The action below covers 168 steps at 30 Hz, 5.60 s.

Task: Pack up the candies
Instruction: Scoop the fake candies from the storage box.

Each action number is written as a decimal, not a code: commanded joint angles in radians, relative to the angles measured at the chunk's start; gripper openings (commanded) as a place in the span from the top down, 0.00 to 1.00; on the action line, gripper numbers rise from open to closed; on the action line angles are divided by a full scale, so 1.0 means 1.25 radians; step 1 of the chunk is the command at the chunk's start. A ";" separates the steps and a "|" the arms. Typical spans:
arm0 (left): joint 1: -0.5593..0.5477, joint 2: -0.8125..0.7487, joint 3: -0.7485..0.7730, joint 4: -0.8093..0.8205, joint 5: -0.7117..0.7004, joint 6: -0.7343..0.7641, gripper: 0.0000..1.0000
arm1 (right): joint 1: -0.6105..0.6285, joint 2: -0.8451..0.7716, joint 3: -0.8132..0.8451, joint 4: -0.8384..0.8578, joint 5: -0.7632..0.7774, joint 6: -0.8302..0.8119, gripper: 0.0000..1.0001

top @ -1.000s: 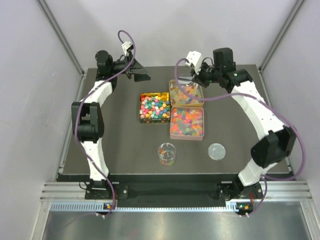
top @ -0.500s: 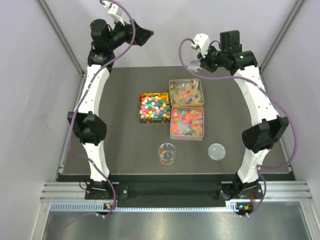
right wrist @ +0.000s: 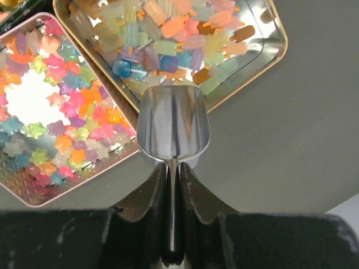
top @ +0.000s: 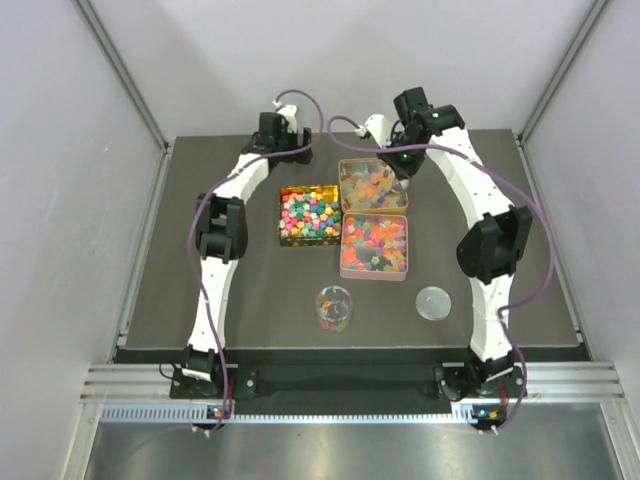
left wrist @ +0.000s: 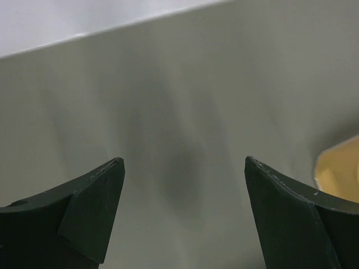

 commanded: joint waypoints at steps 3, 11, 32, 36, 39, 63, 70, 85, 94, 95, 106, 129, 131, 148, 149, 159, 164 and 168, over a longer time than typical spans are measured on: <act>-0.038 -0.025 0.069 0.093 -0.004 0.029 0.07 | 0.012 0.013 0.037 -0.046 0.064 0.021 1.00; -0.041 -0.006 0.068 0.130 0.053 0.013 0.06 | 0.018 0.072 0.067 -0.045 0.105 0.036 1.00; -0.042 0.023 0.027 0.156 0.245 -0.047 0.07 | 0.024 0.127 0.075 -0.063 0.122 -0.007 1.00; -0.042 0.032 0.026 0.172 0.298 -0.069 0.07 | 0.024 0.118 0.079 -0.108 0.117 -0.025 1.00; -0.042 0.036 0.025 0.180 0.308 -0.084 0.08 | 0.026 0.106 0.074 -0.133 0.118 -0.045 1.00; -0.043 0.022 0.024 0.196 0.350 -0.113 0.09 | 0.035 0.100 0.065 -0.181 0.105 -0.007 1.00; -0.042 0.014 0.018 0.196 0.355 -0.109 0.09 | 0.039 0.030 -0.091 -0.061 0.048 0.094 1.00; -0.043 0.000 -0.002 0.191 0.364 -0.112 0.10 | 0.039 0.133 0.040 -0.003 0.084 0.095 1.00; -0.043 -0.008 -0.009 0.190 0.361 -0.104 0.10 | 0.039 0.148 0.045 0.008 0.084 0.079 1.00; -0.043 -0.008 -0.009 0.191 0.360 -0.104 0.10 | 0.039 0.147 0.037 0.006 0.084 0.075 1.00; -0.043 -0.008 -0.014 0.195 0.357 -0.112 0.10 | 0.026 0.148 -0.011 -0.084 0.116 0.043 1.00; -0.043 -0.025 -0.048 0.241 0.367 -0.125 0.10 | 0.010 0.224 0.064 -0.198 0.211 0.025 1.00; -0.042 -0.032 -0.061 0.241 0.367 -0.122 0.10 | 0.008 0.213 0.033 -0.198 0.222 0.009 1.00; -0.040 -0.047 -0.100 0.290 0.374 -0.140 0.10 | 0.007 0.138 0.021 -0.198 0.352 -0.074 1.00; -0.038 -0.048 -0.101 0.290 0.376 -0.140 0.10 | 0.007 0.140 0.032 -0.198 0.356 -0.081 1.00; -0.034 -0.078 -0.128 0.302 0.380 -0.142 0.10 | 0.017 0.182 0.055 -0.199 0.380 -0.116 1.00; -0.032 -0.096 -0.162 0.310 0.379 -0.138 0.10 | 0.024 0.166 0.009 -0.199 0.360 -0.130 1.00; -0.029 -0.112 -0.176 0.307 0.382 -0.135 0.10 | 0.024 0.201 0.027 -0.200 0.350 -0.126 1.00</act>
